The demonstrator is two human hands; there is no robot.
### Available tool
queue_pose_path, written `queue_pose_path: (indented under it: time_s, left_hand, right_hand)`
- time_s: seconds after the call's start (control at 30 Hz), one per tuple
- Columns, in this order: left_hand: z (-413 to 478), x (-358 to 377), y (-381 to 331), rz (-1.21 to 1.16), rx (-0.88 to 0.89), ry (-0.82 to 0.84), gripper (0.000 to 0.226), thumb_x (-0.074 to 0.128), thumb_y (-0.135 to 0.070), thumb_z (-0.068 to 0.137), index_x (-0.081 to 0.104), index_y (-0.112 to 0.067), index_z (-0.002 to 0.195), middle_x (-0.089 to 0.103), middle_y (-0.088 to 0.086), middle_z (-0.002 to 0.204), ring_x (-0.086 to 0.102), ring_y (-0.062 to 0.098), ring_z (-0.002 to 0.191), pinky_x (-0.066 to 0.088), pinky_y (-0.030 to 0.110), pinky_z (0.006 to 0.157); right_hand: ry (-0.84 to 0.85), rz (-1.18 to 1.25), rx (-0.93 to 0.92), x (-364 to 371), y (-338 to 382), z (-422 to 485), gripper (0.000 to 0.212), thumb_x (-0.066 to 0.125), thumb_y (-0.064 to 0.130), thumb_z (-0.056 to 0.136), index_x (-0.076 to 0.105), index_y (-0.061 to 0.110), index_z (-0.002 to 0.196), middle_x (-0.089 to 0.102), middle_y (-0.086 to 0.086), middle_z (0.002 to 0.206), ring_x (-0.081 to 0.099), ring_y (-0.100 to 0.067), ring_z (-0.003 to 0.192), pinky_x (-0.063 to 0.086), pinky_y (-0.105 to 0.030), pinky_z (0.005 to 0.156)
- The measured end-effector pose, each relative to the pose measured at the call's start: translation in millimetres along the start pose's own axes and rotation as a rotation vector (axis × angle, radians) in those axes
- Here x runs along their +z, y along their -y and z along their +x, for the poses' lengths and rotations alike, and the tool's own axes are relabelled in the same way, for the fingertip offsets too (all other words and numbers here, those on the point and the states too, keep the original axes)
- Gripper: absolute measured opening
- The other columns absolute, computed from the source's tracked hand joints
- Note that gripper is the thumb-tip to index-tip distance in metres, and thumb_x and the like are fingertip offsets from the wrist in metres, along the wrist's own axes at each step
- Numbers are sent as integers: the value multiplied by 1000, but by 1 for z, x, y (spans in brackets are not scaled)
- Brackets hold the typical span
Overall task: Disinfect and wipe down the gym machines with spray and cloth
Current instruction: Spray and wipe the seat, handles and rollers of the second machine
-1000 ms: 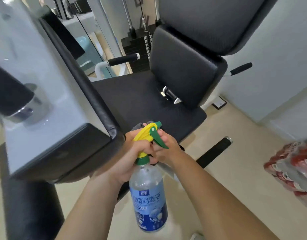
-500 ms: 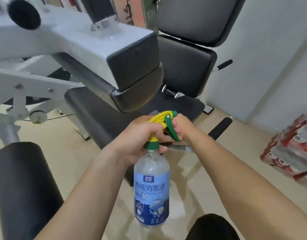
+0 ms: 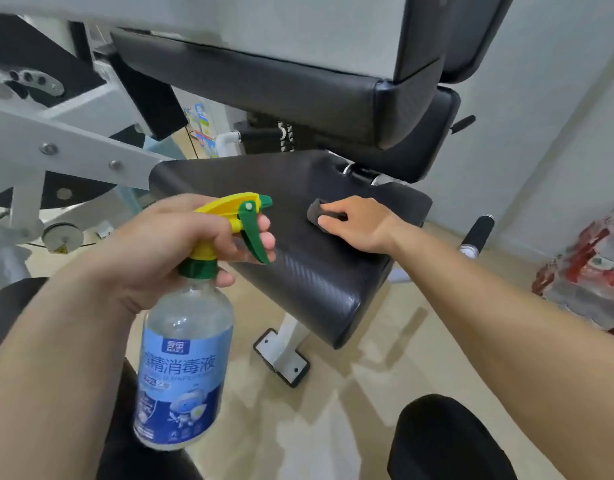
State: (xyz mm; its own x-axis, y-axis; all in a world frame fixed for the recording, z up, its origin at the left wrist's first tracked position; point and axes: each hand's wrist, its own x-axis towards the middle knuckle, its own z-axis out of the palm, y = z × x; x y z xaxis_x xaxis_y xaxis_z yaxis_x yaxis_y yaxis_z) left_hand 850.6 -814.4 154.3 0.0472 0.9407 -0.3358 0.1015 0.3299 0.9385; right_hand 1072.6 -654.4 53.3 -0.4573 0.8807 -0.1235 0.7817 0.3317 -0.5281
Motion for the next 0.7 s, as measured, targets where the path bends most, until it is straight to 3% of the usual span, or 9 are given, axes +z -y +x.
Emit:
queue_pose_path:
  time_s: [0.1,0.23,0.3,0.37,0.53,0.7]
  left_hand:
    - [12,-29,5,133,-27,-90,52,60,-5,58,74,-7,108,79,14,107,75,27,108,51,27,56]
    - [31,-49,7,228,-39,-157,28,58,8,81,71,-9,99,79,15,102,77,24,100,55,31,64]
    - [38,-54,8,269,-41,-170,27,54,11,86,69,-11,92,79,14,96,77,17,81,58,36,71]
    - [45,-61,7,308,-34,-150,26,54,11,86,70,-8,95,78,14,88,72,11,64,59,32,65]
    - [57,-73,-6,299,-67,-116,35,50,9,84,71,2,111,78,17,106,78,24,96,56,23,53]
    - [65,-71,-20,360,-165,-88,37,48,5,86,72,-4,112,80,10,103,78,21,99,53,20,51]
  right_hand:
    - [10,-105,-6,2,10,17,25,44,47,99,69,42,103,70,6,113,60,-26,111,46,-38,92]
    - [-31,-174,64,7,22,38,33,44,47,99,68,38,119,69,4,120,60,-27,113,47,-43,98]
    - [-49,-160,95,10,22,41,32,46,50,99,67,41,122,69,6,122,60,-25,114,46,-44,101]
    - [-65,-150,111,11,21,43,31,47,51,98,67,42,120,69,6,121,61,-24,114,46,-43,101]
    - [-71,-166,107,12,20,47,30,46,52,99,68,43,117,70,5,118,62,-24,112,46,-45,101]
    - [-76,-186,61,12,12,46,38,43,51,101,57,44,136,64,6,134,56,-26,125,43,-43,105]
